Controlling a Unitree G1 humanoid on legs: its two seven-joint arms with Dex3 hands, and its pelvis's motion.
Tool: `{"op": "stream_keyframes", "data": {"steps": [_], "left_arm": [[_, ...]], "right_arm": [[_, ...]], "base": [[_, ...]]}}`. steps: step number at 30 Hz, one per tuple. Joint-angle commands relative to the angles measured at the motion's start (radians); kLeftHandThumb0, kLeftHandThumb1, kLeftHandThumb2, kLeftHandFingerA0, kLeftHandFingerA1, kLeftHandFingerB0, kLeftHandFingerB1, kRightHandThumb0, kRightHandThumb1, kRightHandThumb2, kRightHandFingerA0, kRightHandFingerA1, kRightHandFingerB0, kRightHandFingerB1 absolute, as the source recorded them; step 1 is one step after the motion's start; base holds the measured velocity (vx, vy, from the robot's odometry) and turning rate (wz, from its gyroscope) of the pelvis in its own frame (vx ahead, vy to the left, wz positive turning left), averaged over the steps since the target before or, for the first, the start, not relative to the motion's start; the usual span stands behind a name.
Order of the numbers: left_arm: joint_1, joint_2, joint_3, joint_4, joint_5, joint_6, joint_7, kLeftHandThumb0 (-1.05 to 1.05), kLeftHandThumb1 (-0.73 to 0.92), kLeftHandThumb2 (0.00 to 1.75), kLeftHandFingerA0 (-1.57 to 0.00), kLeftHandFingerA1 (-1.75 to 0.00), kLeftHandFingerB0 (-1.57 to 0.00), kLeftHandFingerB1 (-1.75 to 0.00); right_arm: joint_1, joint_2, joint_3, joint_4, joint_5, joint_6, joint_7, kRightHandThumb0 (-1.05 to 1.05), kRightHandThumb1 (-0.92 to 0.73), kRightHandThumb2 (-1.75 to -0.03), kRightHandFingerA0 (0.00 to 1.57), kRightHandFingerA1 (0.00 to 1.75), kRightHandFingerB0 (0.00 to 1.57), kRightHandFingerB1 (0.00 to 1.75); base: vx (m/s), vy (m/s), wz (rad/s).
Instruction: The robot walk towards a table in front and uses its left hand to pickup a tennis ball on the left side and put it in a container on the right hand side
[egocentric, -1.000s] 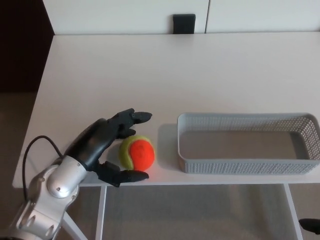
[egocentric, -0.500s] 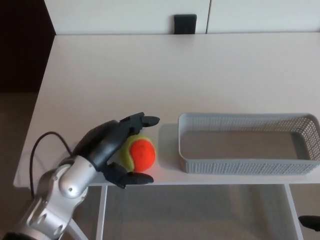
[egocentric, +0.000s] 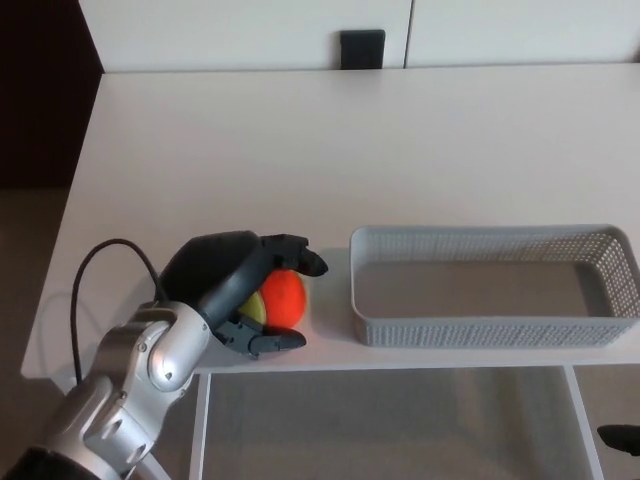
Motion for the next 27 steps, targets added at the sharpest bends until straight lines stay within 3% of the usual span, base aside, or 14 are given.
{"op": "stream_keyframes", "data": {"steps": [1,20,23,24,27], "left_arm": [[0.052,0.003,0.004,0.019,0.017,0.059,-0.012,-0.5,0.59,0.58,-0.97,-0.93,-1.02,-0.52],[0.075,-0.032,0.153,-0.255,-0.073,0.107,-0.069,-0.46,0.51,0.57,-1.1,-0.92,-1.11,-0.56],[0.06,-0.031,0.194,-0.328,-0.1,0.072,-0.061,-0.41,0.52,0.56,-1.15,-0.89,-1.13,-0.53],[0.042,-0.039,0.211,-0.372,-0.113,0.089,-0.075,-0.39,0.55,0.58,-1.27,-0.75,-1.14,-0.54],[0.014,-0.052,0.239,-0.44,-0.133,0.118,-0.098,-0.39,0.55,0.58,-1.27,-0.75,-1.14,-0.54]], "right_arm": [[-0.007,-0.021,0.001,0.01,0.002,-0.014,0.013,-0.17,-0.52,-0.53,0.54,0.63,0.47,0.56],[-0.032,-0.04,0.012,0.007,-0.001,0.02,0.03,-0.17,-0.52,-0.54,0.54,0.62,0.51,0.56],[-0.038,-0.041,0.014,0.02,-0.002,0.014,0.027,-0.18,-0.52,-0.54,0.56,0.62,0.52,0.56],[-0.041,-0.042,0.014,0.025,0.0,0.016,0.03,-0.17,-0.52,-0.54,0.55,0.61,0.52,0.56],[-0.046,-0.043,0.015,0.032,0.003,0.02,0.034,-0.17,-0.52,-0.54,0.55,0.61,0.52,0.56]], "base": [[0.0,0.0,0.0],[0.0,0.0,0.0],[0.0,0.0,0.0],[0.0,0.0,0.0],[0.0,0.0,0.0]]}}
